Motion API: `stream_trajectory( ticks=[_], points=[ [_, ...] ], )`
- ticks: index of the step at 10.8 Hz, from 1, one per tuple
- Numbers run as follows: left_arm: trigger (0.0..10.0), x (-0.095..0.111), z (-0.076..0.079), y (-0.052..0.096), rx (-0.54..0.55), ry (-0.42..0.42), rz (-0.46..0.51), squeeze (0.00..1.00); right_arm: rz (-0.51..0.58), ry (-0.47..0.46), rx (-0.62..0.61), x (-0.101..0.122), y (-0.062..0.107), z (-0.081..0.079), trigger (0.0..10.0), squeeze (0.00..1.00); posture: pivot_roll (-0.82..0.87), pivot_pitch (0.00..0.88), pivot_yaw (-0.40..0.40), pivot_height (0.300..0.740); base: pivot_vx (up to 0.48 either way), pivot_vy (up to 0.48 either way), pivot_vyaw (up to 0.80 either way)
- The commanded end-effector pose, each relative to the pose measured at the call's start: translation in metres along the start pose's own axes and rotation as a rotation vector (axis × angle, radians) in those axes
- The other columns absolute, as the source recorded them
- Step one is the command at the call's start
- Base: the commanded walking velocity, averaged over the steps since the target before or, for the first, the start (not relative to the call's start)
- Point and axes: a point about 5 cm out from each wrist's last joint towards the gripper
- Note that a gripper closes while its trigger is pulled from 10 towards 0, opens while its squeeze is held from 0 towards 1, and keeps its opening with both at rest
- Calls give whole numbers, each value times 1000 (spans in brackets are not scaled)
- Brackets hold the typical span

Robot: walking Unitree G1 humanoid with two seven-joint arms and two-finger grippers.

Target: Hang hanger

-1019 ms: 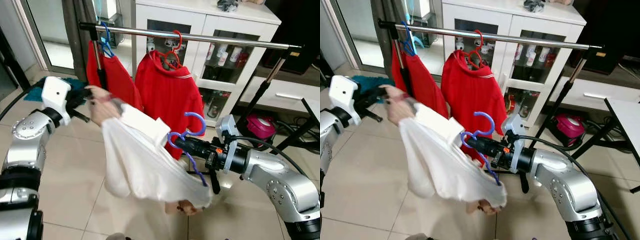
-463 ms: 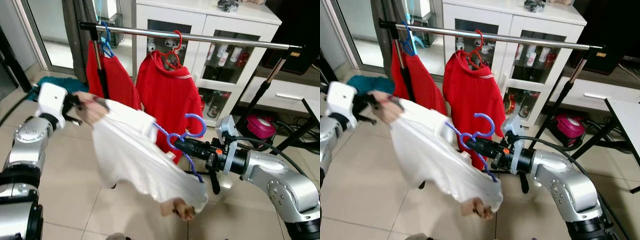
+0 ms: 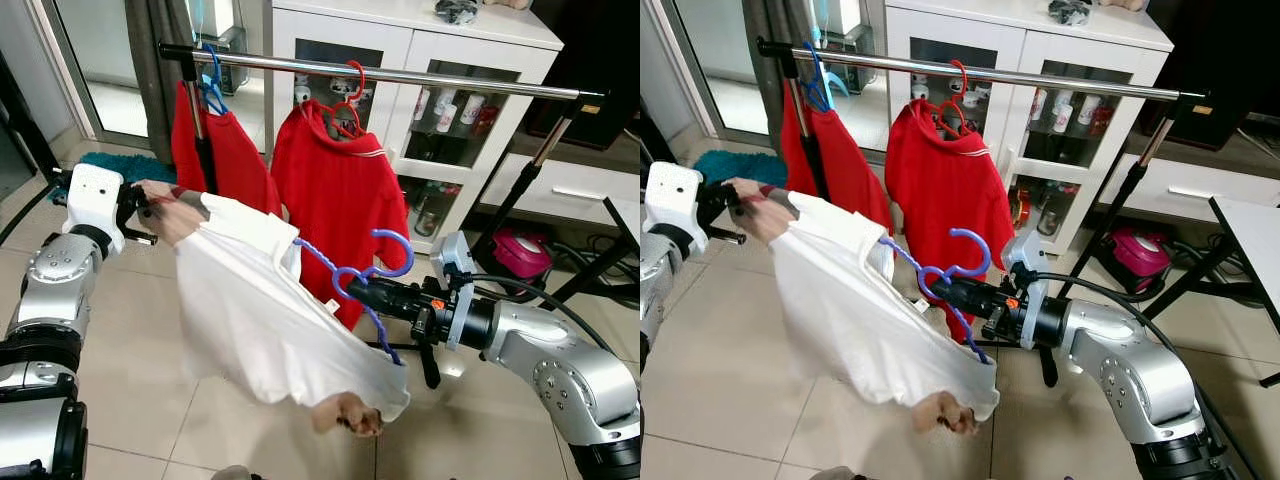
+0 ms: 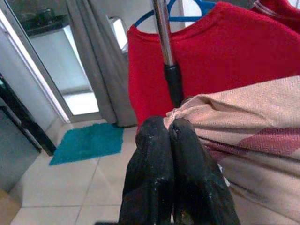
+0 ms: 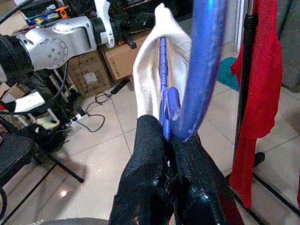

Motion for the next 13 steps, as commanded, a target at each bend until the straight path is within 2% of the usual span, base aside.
stream_trajectory(
  ticks=[1, 2, 3, 4, 5, 7, 8, 9, 10, 11, 12, 13],
  points=[
    [10000, 8, 14, 0, -99, 66, 73, 1000, -2, 27, -21, 3, 5, 1, 10000, 0, -83, 0, -53, 740, 0, 0, 0],
    [10000, 10, 21, 1, -134, 83, 93, 1000, 1, 27, -27, 3, 5, 1, 10000, 0, -83, 0, -53, 740, 0, 0, 0],
    [10000, 16, 33, 8, -179, 147, 128, 1000, 26, 20, -63, 2, 6, 3, 10000, 0, -77, 0, -47, 740, 0, 0, 0],
    [10000, 15, 38, 17, -215, 169, 120, 1000, 37, 16, -96, 0, 8, 5, 10000, 0, -70, 0, -44, 740, 0, 0, 0],
    [10000, 8, 39, 25, -231, 153, 90, 1000, 37, 11, -115, -3, 10, 5, 10000, 0, -70, 0, -44, 740, 0, 0, 0],
    [10000, -26, 22, 42, -73, 12, -126, 1000, 27, -30, -238, -9, 14, 14, 10000, 0, -59, 0, -47, 740, 0, 0, 0],
    [10000, -31, 14, 51, -16, 19, -184, 1000, 16, -47, -262, -12, 16, 15, 10000, 0, -58, 0, -54, 740, 0, 0, 0],
    [10000, -33, 7, 56, 24, 32, -198, 1000, 12, -52, -276, -13, 18, 16, 10000, 0, -59, 0, -56, 740, 0, 0, 0],
    [10000, -30, 6, 59, 19, 84, -180, 1000, 21, -55, -321, -17, 20, 17, 10000, 0, -61, 0, -63, 740, 0, 0, 0],
    [10000, -20, 20, 60, -36, 138, -131, 1000, 43, -69, -385, -19, 23, 21, 10000, 0, -57, 0, -80, 740, 0, 0, 0],
    [10000, 4, 47, 63, -103, 206, -25, 1000, 80, -81, -482, -21, 25, 27, 10000, 0, -56, 0, -90, 740, 0, 0, 0],
    [10000, 15, 64, 67, -131, 238, 12, 43, 99, -84, -546, -23, 23, 31, 10000, 0, -49, 0, -89, 740, 0, 0, 0]
  ],
)
Point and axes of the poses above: a point about 5 cm out from each wrist's last joint towards the gripper, its own y axis pointing back from the gripper into the wrist, its own x axis along the axis of the wrist's last joint, z = x × y, and after that the axes turned 13 degrees about -y, right-handed
